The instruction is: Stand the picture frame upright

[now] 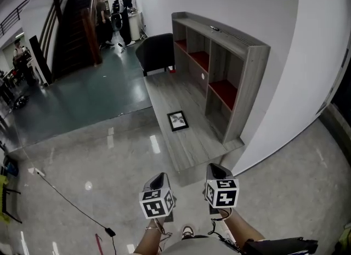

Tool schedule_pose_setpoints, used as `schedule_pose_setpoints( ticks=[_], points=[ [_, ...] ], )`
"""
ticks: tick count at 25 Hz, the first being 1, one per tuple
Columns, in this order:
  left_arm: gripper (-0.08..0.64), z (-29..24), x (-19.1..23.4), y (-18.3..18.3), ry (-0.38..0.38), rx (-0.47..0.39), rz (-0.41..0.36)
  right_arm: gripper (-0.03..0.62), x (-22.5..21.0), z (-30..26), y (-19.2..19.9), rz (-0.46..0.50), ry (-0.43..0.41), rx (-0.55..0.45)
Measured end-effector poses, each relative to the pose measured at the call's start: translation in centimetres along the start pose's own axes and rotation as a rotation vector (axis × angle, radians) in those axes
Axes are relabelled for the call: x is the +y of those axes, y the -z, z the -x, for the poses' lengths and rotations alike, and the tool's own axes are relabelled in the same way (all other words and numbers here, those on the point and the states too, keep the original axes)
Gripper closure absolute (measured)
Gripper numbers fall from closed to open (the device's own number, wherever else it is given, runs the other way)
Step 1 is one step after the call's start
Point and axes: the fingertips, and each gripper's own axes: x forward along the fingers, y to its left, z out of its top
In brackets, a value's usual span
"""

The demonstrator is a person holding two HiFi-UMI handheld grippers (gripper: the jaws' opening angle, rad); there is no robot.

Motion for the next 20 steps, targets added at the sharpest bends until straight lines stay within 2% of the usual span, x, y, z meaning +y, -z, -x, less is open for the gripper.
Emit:
schedule_pose_setpoints(
  ticks=[10, 20],
  points=[
    [0.546, -4.1, 1.2, -1.4, 0.016, 0.026, -0.011, 0.56, 0.2, -4.7, -1.1, -0.004, -0.012, 0.026],
    [0.546, -5.7, 1.6, -1.8, 0.013, 0.039, 0.0, 0.561, -0.8, -5.7, -1.0, 0.009, -0.012, 0.051]
  ],
)
